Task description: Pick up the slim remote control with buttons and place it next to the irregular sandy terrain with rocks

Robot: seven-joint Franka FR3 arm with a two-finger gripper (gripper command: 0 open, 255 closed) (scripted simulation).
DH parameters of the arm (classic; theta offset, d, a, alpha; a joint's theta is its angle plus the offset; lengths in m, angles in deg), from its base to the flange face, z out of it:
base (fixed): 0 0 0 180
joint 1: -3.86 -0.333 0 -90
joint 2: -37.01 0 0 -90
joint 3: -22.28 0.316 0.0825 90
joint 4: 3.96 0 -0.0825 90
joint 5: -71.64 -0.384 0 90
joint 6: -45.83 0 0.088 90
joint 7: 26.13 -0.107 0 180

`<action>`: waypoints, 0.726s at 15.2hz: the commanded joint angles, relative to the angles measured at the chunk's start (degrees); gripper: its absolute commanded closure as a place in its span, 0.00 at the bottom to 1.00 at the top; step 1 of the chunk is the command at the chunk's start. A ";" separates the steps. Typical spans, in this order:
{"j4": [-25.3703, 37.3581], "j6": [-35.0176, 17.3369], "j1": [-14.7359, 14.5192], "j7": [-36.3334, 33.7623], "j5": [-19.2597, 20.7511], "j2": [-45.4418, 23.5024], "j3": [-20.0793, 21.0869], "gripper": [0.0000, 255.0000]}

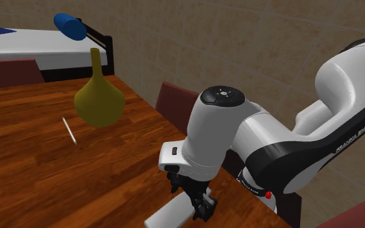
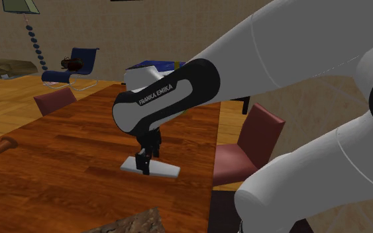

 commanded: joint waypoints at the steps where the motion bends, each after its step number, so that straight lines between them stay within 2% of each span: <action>1: 0.00 0.00 0.00 0.00 0.00 0.00 0.00 0.00; 4: 0.00 0.00 0.00 0.00 0.00 0.00 0.00 0.00; 8: 5.21 8.28 0.10 0.06 0.97 3.08 -2.05 0.00; 11: 5.21 8.28 0.09 0.05 0.97 3.09 -2.06 0.00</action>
